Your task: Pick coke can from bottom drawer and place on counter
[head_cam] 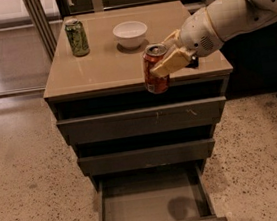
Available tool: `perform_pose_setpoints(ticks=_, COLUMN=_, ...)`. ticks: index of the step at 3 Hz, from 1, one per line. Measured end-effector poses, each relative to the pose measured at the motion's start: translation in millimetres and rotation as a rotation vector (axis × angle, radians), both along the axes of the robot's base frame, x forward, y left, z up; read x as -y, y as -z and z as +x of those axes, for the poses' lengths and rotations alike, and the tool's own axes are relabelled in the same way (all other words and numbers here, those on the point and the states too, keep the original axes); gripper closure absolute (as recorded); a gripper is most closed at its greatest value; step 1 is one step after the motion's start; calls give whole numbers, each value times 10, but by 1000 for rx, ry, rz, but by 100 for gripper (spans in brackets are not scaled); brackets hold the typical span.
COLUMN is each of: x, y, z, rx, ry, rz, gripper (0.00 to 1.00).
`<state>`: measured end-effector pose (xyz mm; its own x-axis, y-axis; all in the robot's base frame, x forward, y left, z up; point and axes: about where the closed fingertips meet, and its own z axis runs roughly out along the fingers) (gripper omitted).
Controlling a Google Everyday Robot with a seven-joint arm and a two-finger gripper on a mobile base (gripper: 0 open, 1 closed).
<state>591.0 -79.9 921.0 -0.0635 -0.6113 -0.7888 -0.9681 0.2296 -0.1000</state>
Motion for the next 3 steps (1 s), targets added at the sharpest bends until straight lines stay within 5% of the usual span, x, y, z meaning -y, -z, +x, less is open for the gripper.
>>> perform_pose_setpoints(ticks=1, x=-43, y=-29, z=104, rx=4, ry=46, rz=-31, gripper=100)
perform_pose_setpoints(ticks=3, x=-92, y=64, z=692, rx=5, ry=185, rz=-46, gripper=100)
